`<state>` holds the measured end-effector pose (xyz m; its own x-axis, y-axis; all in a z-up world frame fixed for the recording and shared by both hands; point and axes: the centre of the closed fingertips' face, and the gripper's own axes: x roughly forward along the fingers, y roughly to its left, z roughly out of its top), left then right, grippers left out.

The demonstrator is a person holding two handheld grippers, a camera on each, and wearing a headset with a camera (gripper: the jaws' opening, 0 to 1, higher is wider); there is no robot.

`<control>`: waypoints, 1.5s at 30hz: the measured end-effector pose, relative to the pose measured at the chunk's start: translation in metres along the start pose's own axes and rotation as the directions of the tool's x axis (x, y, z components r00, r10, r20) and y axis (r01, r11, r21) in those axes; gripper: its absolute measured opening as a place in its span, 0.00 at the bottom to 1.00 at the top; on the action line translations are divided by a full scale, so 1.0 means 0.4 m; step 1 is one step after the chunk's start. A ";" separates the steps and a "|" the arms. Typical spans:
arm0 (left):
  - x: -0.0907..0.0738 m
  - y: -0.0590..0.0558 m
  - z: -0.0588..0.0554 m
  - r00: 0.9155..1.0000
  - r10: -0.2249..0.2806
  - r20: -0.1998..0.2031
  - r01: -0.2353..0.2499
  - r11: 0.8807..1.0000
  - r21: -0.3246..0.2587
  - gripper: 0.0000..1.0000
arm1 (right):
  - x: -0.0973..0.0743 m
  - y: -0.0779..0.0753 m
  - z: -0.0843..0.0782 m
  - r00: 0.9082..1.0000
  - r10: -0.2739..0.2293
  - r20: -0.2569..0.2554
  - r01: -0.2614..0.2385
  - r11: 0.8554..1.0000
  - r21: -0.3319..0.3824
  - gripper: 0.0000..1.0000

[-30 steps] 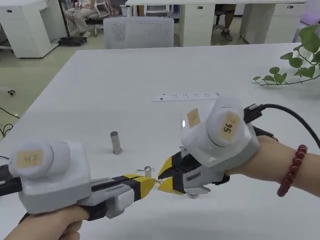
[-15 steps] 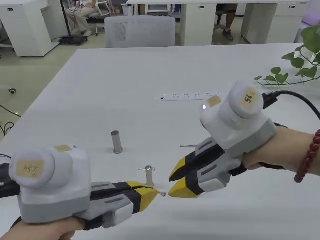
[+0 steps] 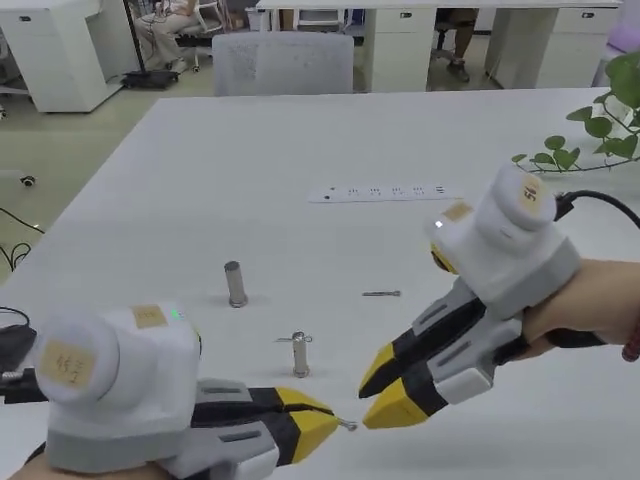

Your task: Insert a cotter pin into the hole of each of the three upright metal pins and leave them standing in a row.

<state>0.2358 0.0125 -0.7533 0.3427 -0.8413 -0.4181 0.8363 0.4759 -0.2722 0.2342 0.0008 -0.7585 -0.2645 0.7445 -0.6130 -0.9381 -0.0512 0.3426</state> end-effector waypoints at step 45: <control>0.003 -0.102 0.005 0.987 -0.159 0.000 0.157 0.973 0.167 0.01 | 0.019 0.095 -0.045 0.983 0.176 -0.044 -0.180 0.977 -0.114 0.04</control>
<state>0.2029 -0.0086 -0.7411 0.2051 -0.9063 -0.3696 0.9393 0.2884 -0.1858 0.1925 -0.0074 -0.7631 -0.4352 0.6939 -0.5737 -0.8944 -0.2601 0.3640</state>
